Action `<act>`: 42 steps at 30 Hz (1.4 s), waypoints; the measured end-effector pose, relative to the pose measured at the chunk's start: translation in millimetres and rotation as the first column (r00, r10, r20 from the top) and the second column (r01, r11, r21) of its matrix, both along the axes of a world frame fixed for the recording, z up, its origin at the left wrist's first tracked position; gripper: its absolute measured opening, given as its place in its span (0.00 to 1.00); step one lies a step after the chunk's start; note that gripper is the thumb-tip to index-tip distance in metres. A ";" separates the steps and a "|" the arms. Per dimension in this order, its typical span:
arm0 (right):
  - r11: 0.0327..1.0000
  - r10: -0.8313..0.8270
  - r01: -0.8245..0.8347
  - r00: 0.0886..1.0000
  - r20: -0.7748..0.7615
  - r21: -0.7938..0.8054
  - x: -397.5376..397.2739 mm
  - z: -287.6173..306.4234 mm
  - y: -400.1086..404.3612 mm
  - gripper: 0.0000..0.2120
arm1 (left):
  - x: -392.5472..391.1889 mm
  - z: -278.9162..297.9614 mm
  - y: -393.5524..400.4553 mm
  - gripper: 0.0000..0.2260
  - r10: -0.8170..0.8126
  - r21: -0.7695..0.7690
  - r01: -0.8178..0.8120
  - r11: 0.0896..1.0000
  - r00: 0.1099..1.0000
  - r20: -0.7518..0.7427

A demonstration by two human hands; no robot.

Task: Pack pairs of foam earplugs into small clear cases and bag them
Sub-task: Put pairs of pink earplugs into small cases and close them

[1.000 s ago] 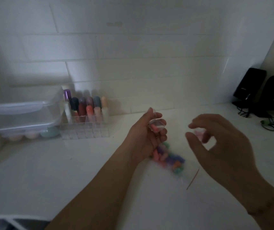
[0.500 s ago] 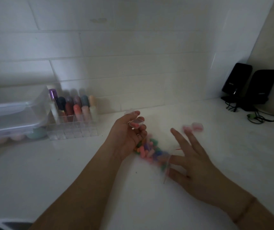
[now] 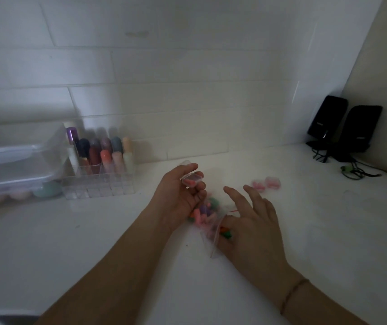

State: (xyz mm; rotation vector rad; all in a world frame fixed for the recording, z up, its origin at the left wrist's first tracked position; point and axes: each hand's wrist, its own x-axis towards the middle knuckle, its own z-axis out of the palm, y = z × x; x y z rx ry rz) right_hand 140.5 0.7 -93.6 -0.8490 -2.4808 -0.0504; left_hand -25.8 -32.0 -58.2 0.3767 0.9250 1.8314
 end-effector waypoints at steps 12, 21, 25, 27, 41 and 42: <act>0.969 0.076 -0.132 0.964 -0.255 -0.210 31.7 19.6 25.6 0.11 | 2.8 3.1 -4.4 0.04 0.026 -0.013 -0.026 1.000 0.999 -0.024; 0.947 -0.004 -0.147 0.883 -0.470 -0.285 65.6 62.9 26.5 0.12 | 28.0 15.9 -6.7 0.15 -0.122 0.004 0.123 0.992 0.989 -0.085; 0.924 0.161 -0.315 0.833 -0.529 -0.215 54.6 64.4 10.5 0.09 | 42.4 13.5 -13.4 0.17 -0.355 0.031 0.363 0.931 0.924 -0.140; 0.899 0.213 -0.379 0.817 -0.536 -0.221 51.9 64.9 5.5 0.11 | 46.8 9.4 -15.8 0.15 -0.458 0.035 0.475 0.879 0.862 -0.218; 0.914 0.249 -0.360 0.863 -0.440 -0.188 49.4 52.3 12.7 0.05 | 53.5 4.3 -14.8 0.20 -0.579 0.047 0.606 0.794 0.778 -0.242; 0.915 0.240 -0.351 0.868 -0.434 -0.196 49.2 52.4 12.1 0.05 | 53.4 4.4 -14.9 0.21 -0.580 0.047 0.607 0.793 0.777 -0.244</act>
